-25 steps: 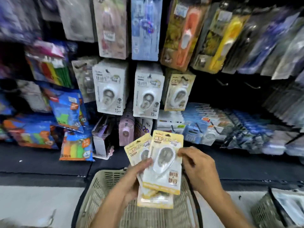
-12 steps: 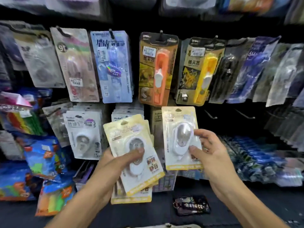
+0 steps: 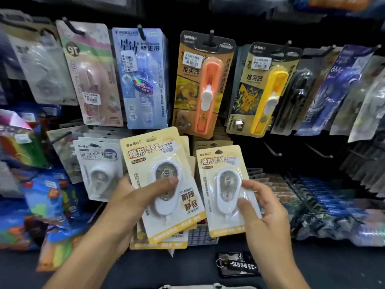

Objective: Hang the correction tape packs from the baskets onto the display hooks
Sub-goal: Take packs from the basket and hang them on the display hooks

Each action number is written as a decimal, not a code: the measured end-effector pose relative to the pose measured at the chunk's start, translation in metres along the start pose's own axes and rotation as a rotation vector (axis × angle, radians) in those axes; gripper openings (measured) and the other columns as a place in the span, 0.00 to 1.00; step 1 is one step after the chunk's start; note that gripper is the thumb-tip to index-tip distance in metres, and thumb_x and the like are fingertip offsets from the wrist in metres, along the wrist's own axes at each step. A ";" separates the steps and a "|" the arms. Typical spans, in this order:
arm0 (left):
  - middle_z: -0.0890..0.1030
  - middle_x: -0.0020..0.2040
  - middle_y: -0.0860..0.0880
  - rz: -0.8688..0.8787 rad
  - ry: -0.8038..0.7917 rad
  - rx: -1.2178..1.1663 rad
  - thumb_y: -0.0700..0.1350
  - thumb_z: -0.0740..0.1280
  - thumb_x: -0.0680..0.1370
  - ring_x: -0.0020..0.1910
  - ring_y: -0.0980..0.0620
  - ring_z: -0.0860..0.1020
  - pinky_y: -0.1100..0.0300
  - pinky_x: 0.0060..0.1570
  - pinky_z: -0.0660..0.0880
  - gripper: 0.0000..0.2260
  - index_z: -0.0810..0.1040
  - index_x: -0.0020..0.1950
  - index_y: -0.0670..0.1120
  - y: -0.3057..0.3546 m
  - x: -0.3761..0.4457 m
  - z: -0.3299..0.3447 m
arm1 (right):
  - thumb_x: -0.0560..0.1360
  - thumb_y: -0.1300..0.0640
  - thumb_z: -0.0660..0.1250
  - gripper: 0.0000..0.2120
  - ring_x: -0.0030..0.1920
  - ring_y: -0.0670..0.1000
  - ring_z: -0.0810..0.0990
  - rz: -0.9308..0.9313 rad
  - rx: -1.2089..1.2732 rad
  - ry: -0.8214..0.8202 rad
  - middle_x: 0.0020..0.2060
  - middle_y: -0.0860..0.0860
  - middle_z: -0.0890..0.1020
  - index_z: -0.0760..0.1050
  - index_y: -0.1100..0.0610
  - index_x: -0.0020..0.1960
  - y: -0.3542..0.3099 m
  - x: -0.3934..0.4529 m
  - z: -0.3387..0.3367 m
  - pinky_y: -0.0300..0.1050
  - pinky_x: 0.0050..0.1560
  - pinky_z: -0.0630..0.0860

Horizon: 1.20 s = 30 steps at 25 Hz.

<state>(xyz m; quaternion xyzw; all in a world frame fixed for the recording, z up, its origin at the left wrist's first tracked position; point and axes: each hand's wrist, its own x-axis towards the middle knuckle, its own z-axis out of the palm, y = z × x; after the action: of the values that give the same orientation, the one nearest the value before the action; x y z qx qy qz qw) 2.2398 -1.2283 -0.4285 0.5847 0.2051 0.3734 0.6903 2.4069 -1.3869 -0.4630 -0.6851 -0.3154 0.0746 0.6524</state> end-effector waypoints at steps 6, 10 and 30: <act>0.88 0.49 0.45 -0.036 -0.002 0.016 0.47 0.79 0.64 0.47 0.44 0.88 0.57 0.40 0.84 0.14 0.87 0.48 0.54 -0.005 -0.005 0.011 | 0.81 0.52 0.67 0.23 0.61 0.43 0.77 0.203 -0.066 -0.211 0.68 0.35 0.71 0.66 0.31 0.68 -0.004 -0.001 0.010 0.48 0.58 0.77; 0.89 0.49 0.47 -0.112 -0.062 0.084 0.51 0.82 0.58 0.46 0.47 0.88 0.60 0.39 0.82 0.21 0.86 0.51 0.52 -0.011 -0.007 0.015 | 0.66 0.36 0.77 0.20 0.50 0.45 0.84 0.124 0.178 -0.399 0.47 0.45 0.83 0.76 0.30 0.55 -0.014 -0.020 0.022 0.42 0.47 0.81; 0.88 0.50 0.46 0.002 0.087 -0.100 0.49 0.81 0.57 0.46 0.45 0.88 0.57 0.36 0.83 0.23 0.85 0.51 0.51 -0.009 0.001 -0.005 | 0.79 0.55 0.70 0.19 0.39 0.51 0.85 0.364 0.186 -0.059 0.59 0.45 0.80 0.70 0.44 0.67 -0.004 0.010 0.014 0.50 0.40 0.84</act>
<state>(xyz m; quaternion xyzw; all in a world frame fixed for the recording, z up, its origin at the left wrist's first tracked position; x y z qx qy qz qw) 2.2391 -1.2248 -0.4381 0.5330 0.2154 0.4088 0.7088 2.4059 -1.3700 -0.4581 -0.6651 -0.1974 0.2401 0.6790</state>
